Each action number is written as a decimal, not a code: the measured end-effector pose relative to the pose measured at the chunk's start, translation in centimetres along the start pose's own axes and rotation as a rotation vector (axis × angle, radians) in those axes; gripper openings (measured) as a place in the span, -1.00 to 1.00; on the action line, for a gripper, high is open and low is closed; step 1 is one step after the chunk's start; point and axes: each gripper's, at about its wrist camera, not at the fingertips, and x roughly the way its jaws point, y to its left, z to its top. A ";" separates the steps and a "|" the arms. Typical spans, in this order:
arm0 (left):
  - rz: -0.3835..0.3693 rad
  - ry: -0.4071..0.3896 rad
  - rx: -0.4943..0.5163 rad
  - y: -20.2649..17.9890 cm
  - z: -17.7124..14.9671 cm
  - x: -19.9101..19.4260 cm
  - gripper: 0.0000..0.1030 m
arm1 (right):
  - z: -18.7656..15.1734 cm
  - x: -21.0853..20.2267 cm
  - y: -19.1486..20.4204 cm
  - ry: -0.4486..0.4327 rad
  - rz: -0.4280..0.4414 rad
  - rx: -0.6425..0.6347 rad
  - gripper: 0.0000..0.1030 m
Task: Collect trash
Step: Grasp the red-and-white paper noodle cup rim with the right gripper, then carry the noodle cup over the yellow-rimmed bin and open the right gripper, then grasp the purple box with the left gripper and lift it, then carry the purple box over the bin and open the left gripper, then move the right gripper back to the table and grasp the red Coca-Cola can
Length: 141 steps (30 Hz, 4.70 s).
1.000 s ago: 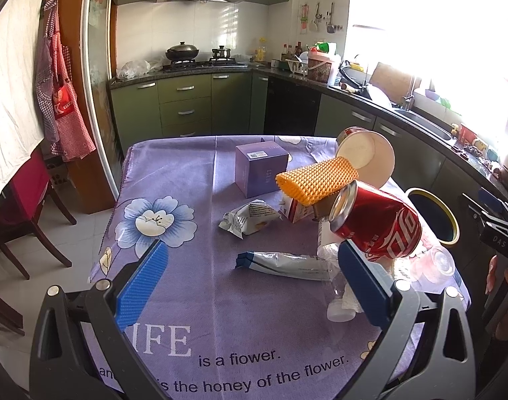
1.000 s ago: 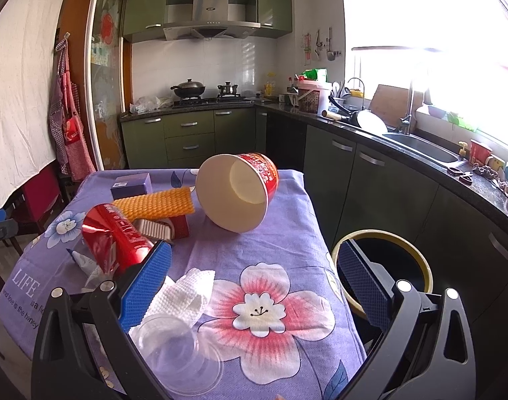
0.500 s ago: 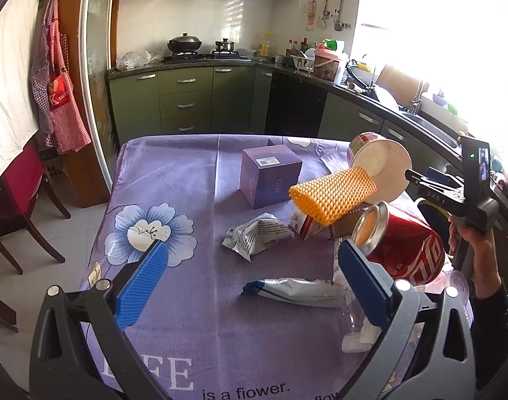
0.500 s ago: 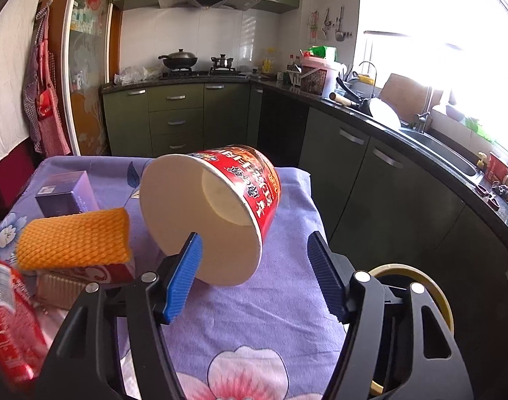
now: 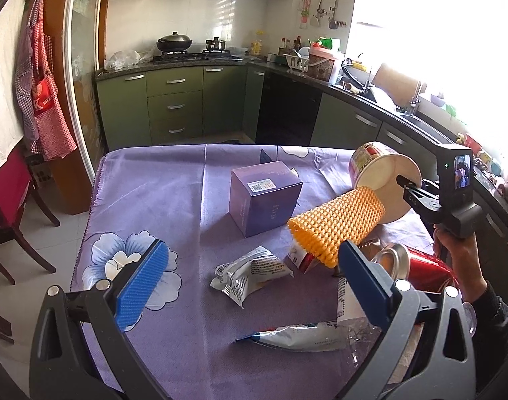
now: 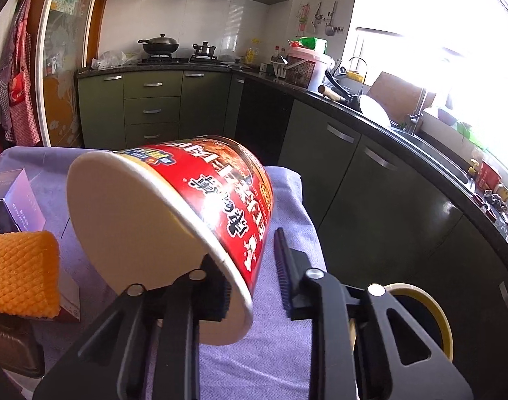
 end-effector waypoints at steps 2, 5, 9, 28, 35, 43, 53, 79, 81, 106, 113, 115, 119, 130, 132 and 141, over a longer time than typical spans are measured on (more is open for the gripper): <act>-0.004 0.006 -0.003 0.1 0.0 0.2 0.89 | 0.2 0.0 -0.1 0.007 -0.007 0.003 -0.88; -0.007 0.011 -0.004 0.3 -0.2 0.3 0.89 | 0.8 0.2 -1.0 0.032 0.013 0.029 -0.91; -0.009 0.004 -0.002 0.3 -0.2 -0.3 0.89 | 1.7 0.2 -3.4 0.099 0.089 0.105 -0.92; -0.026 -0.033 0.047 -2.9 -0.5 -3.0 0.89 | -4.8 3.6 -32.7 0.791 0.140 0.550 -0.92; -0.030 -0.041 0.077 -4.2 -0.5 -3.9 0.89 | -8.3 7.0 -35.7 0.887 0.128 0.590 -0.91; -0.041 -0.028 0.070 -4.1 -0.4 -4.0 0.89 | -10.5 7.6 -38.2 0.875 0.099 0.622 -0.58; -0.021 0.036 0.002 -2.8 2.8 -0.4 0.89 | -10.8 0.4 -34.9 0.725 0.243 0.564 -0.40; 0.267 0.617 -0.397 -2.1 9.7 19.3 0.87 | -11.3 -0.2 -27.8 0.717 0.399 0.448 -0.26; 0.281 0.622 -0.396 -2.1 9.7 19.9 0.87 | -11.5 0.0 -27.4 0.716 0.408 0.444 -0.26; 0.187 0.532 -0.213 -4.8 13.7 15.6 0.41 | -12.3 -0.8 -28.3 0.657 0.444 0.457 -0.26; -0.017 0.511 -0.021 -15.4 14.8 12.0 0.41 | -13.0 -3.9 -30.1 0.594 0.432 0.471 -0.26; -0.082 0.518 0.049 -19.6 14.3 11.6 0.41 | -13.5 -5.3 -31.1 0.572 0.413 0.480 -0.26; -0.204 0.564 0.189 -28.5 12.0 12.3 0.41 | -14.9 -8.3 -33.3 0.538 0.378 0.494 -0.26; -0.348 0.678 0.391 -46.0 3.6 18.7 0.42 | -20.4 -14.9 -38.1 0.493 0.290 0.571 -0.26; -0.331 0.671 0.396 -47.4 2.9 19.8 0.42 | -21.6 -15.5 -38.6 0.495 0.281 0.588 -0.16; -0.297 0.653 0.361 -47.9 3.3 21.6 0.47 | -23.6 -16.2 -39.1 0.500 0.265 0.611 -0.09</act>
